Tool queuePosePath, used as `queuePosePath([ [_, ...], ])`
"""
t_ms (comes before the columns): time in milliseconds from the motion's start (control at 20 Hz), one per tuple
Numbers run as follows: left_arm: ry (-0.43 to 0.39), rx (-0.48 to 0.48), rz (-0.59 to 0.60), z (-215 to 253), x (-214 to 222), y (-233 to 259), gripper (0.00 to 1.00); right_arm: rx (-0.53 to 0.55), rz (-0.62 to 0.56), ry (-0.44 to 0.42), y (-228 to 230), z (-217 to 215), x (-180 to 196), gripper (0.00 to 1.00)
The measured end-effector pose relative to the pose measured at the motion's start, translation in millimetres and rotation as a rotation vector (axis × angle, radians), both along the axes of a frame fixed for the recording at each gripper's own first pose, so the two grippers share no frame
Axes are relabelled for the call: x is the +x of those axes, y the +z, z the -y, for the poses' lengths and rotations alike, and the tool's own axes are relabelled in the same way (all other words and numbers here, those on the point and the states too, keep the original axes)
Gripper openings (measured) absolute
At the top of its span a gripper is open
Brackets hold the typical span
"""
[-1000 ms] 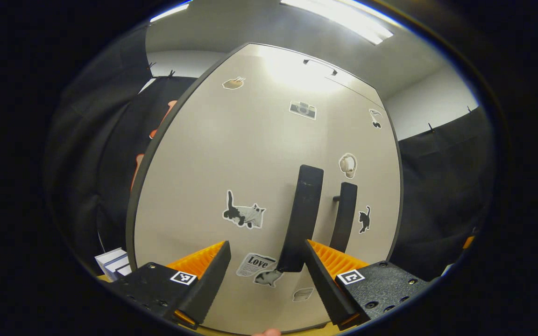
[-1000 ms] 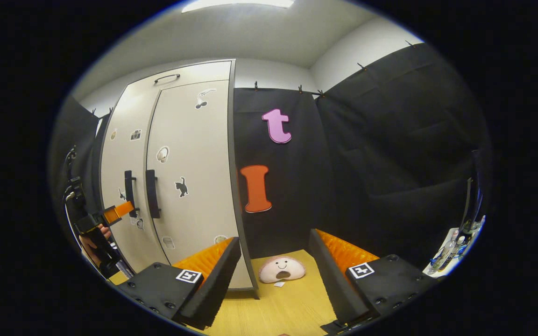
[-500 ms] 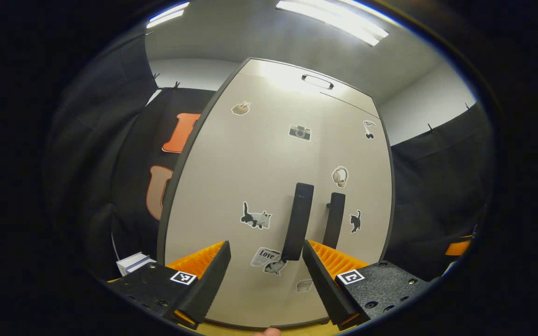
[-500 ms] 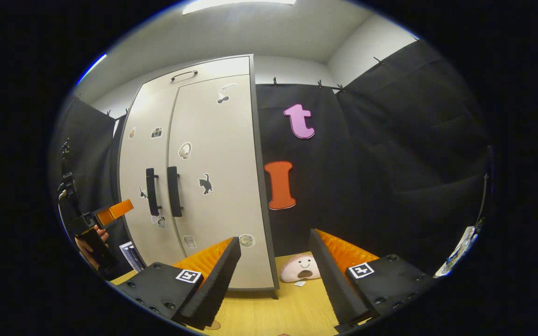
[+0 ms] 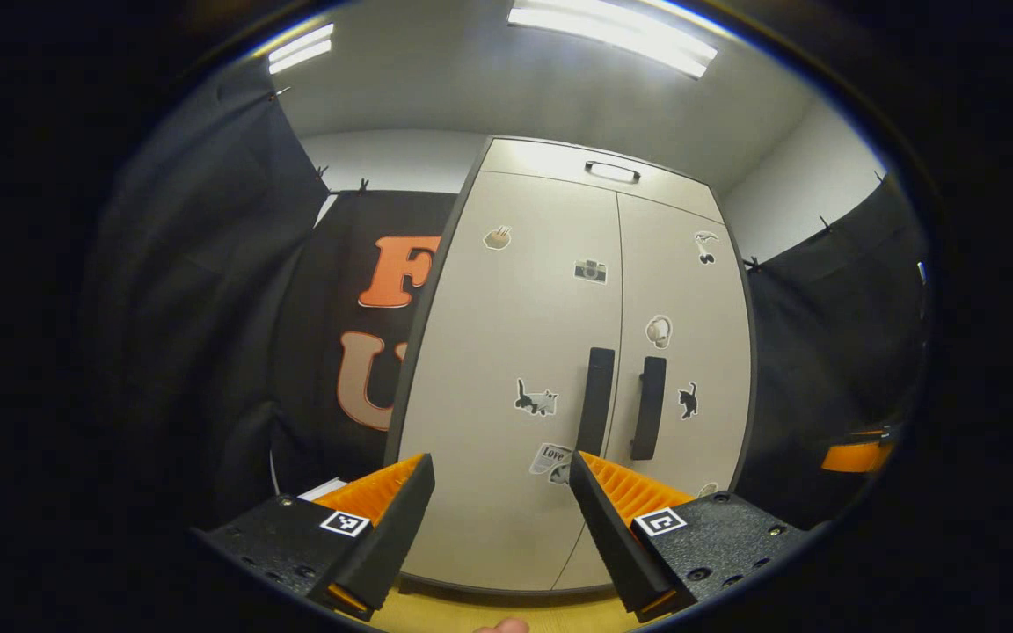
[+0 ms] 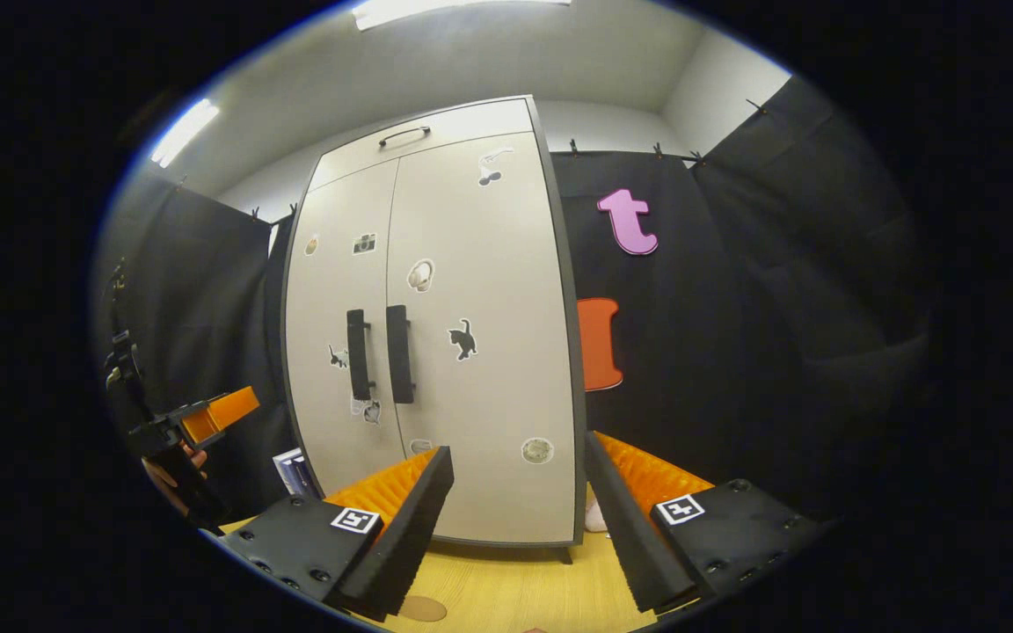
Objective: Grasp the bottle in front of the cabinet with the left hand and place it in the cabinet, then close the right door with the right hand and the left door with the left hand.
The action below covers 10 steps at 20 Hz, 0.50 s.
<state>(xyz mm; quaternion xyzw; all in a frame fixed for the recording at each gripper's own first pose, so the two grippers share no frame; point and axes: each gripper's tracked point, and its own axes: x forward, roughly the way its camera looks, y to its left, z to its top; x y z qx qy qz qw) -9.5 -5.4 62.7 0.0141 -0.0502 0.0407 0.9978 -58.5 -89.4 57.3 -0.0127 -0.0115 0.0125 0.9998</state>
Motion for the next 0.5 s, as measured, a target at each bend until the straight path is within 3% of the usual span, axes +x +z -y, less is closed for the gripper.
queuePosePath([
  [50,0.014,0.003,-0.001,-3.3,-7.7,-0.7,0.91,-0.001,0.004,0.013,0.8,-3.9,1.4,0.89],
  [250,0.050,-0.014,-0.024,-10.0,-34.8,-11.5,0.94,-0.008,0.012,0.050,-1.9,-16.7,2.4,0.89],
  [300,0.057,-0.012,-0.025,-11.8,-40.2,-14.1,0.94,-0.016,0.013,0.049,-4.9,-17.7,2.2,0.98],
  [500,0.084,0.016,-0.040,-17.3,-63.3,-21.2,0.94,-0.064,0.022,0.030,-15.5,-19.3,-2.9,0.98],
])
